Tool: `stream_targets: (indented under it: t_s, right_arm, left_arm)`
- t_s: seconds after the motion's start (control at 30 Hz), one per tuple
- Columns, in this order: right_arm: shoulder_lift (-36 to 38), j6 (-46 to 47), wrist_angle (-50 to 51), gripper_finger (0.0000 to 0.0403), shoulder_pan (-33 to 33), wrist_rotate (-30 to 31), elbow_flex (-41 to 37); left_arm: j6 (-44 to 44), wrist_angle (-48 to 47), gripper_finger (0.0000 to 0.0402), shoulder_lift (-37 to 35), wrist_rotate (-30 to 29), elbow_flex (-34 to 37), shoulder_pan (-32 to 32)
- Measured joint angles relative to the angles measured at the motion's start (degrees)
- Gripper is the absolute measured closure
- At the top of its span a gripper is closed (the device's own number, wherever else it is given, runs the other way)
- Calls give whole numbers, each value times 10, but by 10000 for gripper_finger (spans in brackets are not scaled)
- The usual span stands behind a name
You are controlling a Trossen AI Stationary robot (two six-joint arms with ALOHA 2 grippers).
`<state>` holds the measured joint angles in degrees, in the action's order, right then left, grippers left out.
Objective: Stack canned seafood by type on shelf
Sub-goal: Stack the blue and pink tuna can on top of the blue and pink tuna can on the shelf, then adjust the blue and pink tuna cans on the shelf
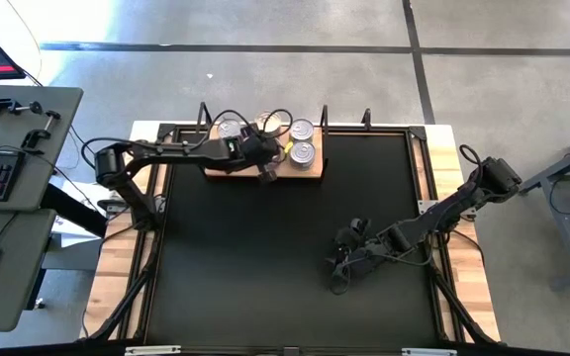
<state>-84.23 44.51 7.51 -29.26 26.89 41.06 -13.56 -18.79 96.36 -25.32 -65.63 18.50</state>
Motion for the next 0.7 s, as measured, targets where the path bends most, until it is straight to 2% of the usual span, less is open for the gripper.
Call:
stream_targets:
  t_s: [0.3, 0.43, 0.53, 0.7]
  right_arm:
    - [0, 0, 0, 93, 0, 0, 0]
    - [0, 0, 0, 93, 0, 0, 0]
    - [0, 0, 0, 93, 0, 2, 0]
    - [0, 0, 0, 93, 0, 11, 0]
  left_arm:
    - [0, -11, 396, -15, 8, 2, -21]
    - [0, -14, 398, -15, -20, 1, -28]
    - [9, -25, 398, -15, -46, -20, -33]
    - [14, -14, 401, -18, -51, -67, -22]
